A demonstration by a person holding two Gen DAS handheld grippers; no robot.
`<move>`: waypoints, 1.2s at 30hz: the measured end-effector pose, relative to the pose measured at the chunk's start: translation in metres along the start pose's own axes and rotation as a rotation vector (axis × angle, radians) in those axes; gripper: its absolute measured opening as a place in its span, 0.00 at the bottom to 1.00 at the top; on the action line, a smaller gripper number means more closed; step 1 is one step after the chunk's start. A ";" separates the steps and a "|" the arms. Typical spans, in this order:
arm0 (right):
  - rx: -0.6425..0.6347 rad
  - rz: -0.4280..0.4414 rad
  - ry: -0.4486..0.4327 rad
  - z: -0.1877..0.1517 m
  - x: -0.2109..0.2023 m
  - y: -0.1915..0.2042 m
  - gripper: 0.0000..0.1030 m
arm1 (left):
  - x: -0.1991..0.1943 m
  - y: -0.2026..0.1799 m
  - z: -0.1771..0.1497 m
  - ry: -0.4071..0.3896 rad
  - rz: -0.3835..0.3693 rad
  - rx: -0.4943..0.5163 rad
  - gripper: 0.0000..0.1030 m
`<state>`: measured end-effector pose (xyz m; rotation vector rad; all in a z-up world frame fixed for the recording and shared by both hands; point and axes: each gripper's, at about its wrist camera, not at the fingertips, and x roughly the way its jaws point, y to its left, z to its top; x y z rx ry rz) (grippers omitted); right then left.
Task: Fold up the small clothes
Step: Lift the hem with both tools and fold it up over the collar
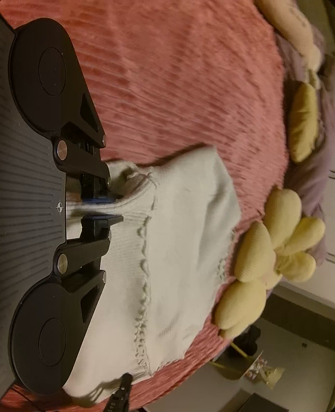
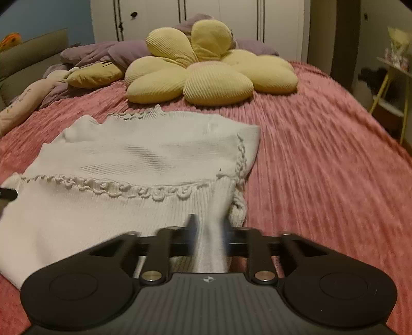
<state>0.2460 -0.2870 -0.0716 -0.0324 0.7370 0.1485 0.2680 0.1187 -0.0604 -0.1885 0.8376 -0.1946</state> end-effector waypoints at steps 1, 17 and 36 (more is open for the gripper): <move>-0.010 -0.004 -0.013 0.000 -0.002 0.001 0.08 | -0.005 -0.003 0.000 -0.016 -0.008 0.012 0.10; -0.012 0.004 0.036 0.003 0.014 0.001 0.14 | 0.010 -0.023 -0.005 0.020 -0.060 0.128 0.32; -0.090 -0.123 -0.198 0.078 -0.003 0.017 0.07 | 0.006 -0.023 0.091 -0.224 0.032 0.128 0.10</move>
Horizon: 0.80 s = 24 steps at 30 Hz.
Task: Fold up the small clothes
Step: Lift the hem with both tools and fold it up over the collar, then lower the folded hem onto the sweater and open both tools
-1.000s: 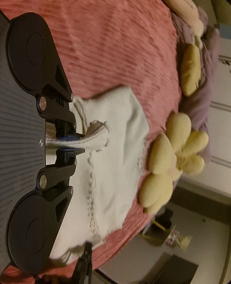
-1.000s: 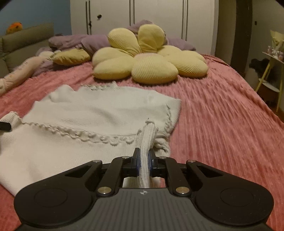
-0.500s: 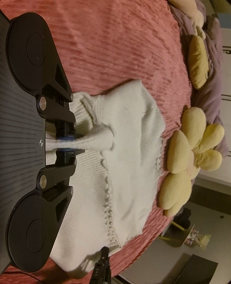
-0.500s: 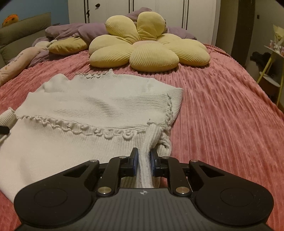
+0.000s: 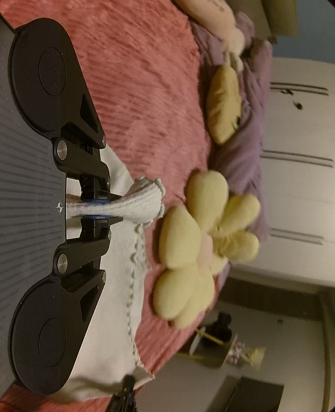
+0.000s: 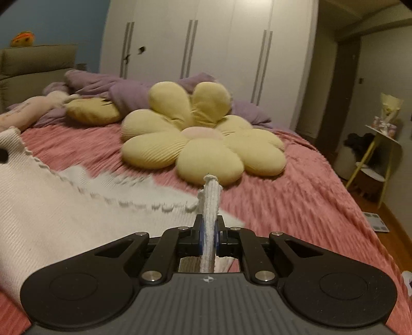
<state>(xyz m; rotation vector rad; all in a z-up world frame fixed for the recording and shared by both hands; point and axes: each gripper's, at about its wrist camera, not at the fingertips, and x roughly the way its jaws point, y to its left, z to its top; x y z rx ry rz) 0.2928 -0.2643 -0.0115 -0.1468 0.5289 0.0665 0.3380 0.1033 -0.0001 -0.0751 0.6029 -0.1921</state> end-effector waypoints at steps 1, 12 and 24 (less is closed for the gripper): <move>0.018 0.001 0.019 0.002 0.011 -0.002 0.07 | 0.011 0.002 -0.002 0.013 0.017 0.001 0.10; 0.060 0.079 0.225 -0.022 0.082 -0.005 0.25 | 0.060 0.006 -0.037 0.119 -0.004 0.042 0.47; -0.189 -0.031 0.066 0.001 0.060 0.030 0.06 | 0.036 0.002 -0.002 -0.011 0.034 0.068 0.10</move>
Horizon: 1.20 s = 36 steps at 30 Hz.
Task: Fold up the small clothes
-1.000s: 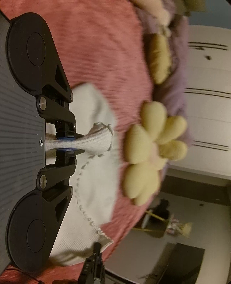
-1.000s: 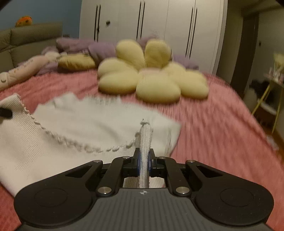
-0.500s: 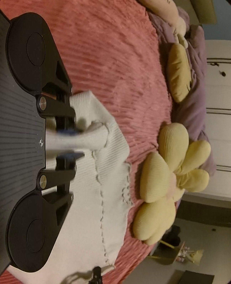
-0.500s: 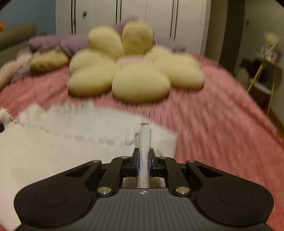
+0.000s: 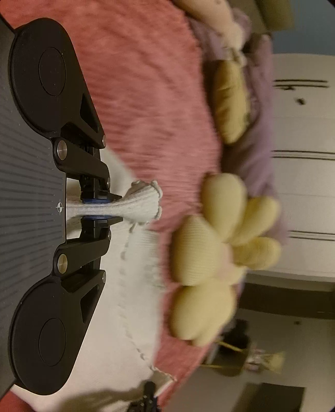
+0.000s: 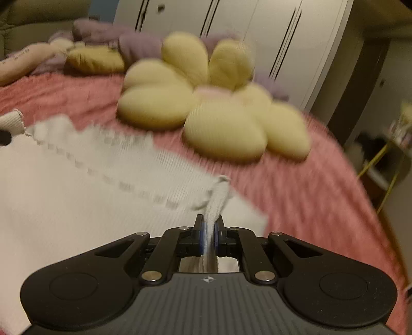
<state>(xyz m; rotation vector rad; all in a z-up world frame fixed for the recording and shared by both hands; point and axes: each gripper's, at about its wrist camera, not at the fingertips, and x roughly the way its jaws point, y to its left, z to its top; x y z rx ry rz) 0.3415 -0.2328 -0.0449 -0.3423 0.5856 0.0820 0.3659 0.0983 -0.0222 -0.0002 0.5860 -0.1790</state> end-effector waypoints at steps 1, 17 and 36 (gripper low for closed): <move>0.006 -0.012 -0.023 0.007 -0.001 -0.002 0.06 | 0.000 0.000 0.009 -0.027 0.017 0.004 0.10; 0.113 -0.191 0.089 0.019 0.105 -0.001 0.12 | 0.104 -0.005 -0.015 0.062 0.308 0.053 0.45; 0.145 0.092 -0.009 0.007 0.038 0.042 0.35 | 0.041 -0.021 -0.040 0.084 0.139 -0.053 0.78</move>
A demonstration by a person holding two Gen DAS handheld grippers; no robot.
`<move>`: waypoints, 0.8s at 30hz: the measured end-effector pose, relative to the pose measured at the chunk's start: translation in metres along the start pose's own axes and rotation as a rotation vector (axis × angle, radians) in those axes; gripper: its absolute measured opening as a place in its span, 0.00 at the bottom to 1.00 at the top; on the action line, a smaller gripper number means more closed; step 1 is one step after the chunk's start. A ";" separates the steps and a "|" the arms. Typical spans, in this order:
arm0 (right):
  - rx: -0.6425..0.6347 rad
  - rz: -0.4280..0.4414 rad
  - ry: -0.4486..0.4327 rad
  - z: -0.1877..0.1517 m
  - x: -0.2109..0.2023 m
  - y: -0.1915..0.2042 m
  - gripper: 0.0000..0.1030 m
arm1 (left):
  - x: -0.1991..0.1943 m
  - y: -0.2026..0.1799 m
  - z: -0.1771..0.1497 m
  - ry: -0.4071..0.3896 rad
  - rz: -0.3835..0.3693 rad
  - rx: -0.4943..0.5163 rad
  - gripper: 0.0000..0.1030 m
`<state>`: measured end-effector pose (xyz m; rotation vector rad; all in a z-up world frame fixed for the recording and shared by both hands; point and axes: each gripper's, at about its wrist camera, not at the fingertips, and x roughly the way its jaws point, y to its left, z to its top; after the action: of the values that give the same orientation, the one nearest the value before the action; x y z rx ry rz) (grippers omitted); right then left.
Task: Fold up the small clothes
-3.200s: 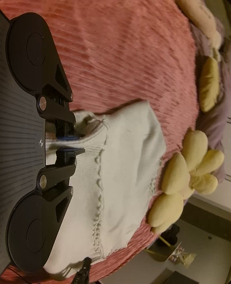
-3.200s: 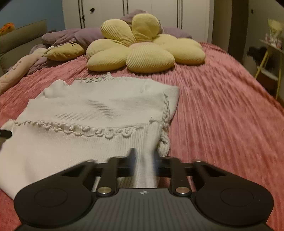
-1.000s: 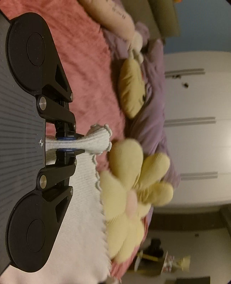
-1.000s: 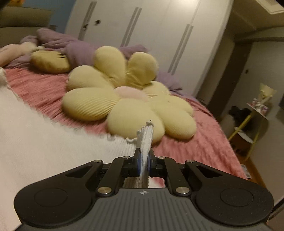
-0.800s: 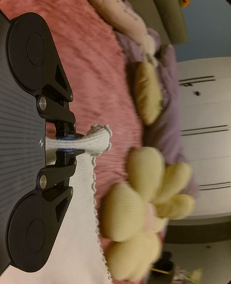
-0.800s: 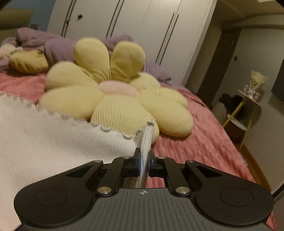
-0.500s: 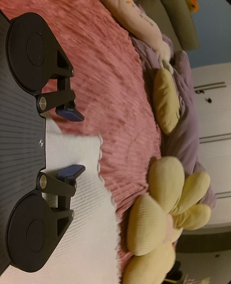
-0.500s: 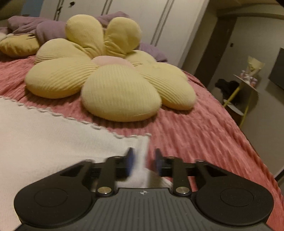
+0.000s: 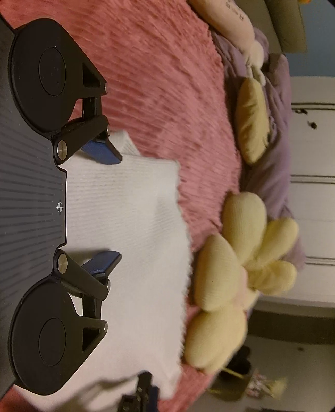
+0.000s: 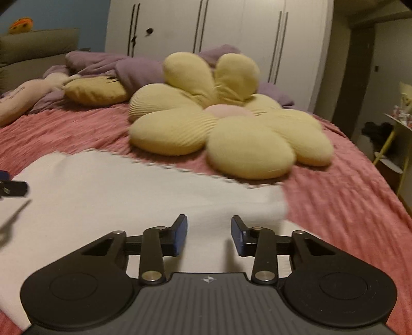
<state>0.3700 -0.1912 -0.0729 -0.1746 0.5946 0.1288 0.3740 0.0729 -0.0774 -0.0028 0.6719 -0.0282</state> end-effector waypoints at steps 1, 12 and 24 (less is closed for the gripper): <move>-0.010 -0.008 0.007 0.000 0.004 0.003 0.35 | 0.003 0.000 -0.003 0.002 0.012 -0.001 0.82; -0.046 -0.036 0.070 -0.017 0.023 -0.003 0.37 | 0.001 0.029 -0.010 0.086 -0.019 -0.137 0.94; 0.124 0.054 0.062 -0.078 -0.085 -0.032 0.53 | -0.055 0.076 -0.046 0.154 -0.115 -0.207 0.89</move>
<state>0.2635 -0.2440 -0.0841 -0.0420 0.6678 0.1388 0.3044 0.1503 -0.0801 -0.2410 0.8256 -0.0698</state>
